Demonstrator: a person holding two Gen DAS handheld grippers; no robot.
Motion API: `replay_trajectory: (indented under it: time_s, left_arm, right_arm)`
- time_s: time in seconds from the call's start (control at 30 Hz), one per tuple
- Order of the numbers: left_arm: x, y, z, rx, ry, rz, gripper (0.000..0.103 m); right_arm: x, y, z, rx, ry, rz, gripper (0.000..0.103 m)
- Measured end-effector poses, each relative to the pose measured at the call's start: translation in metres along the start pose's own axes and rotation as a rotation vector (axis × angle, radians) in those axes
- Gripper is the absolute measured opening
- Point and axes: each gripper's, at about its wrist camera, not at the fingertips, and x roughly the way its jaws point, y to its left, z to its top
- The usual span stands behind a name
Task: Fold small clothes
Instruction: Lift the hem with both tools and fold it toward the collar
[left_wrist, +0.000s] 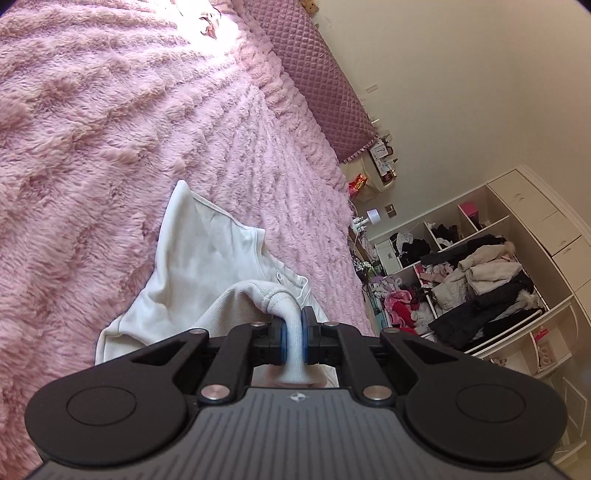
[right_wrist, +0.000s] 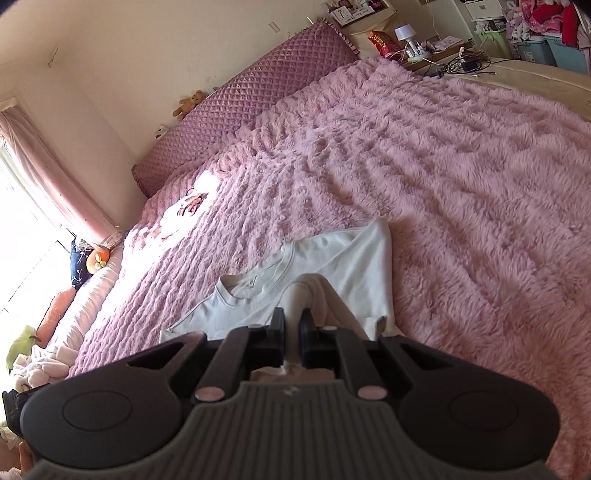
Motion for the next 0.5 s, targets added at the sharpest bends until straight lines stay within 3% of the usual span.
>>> replay_trajectory:
  time_s: [0.17, 0.5]
  left_arm:
    - [0.038, 0.009, 0.032, 0.004, -0.016, -0.025, 0.007]
    - [0.104, 0.025, 0.067, 0.019, -0.013, -0.014, 0.007]
  right_arm:
    - [0.045, -0.01, 0.033, 0.041, -0.03, 0.02, 0.002]
    - [0.125, -0.029, 0.066, 0.043, -0.031, -0.029, 0.002]
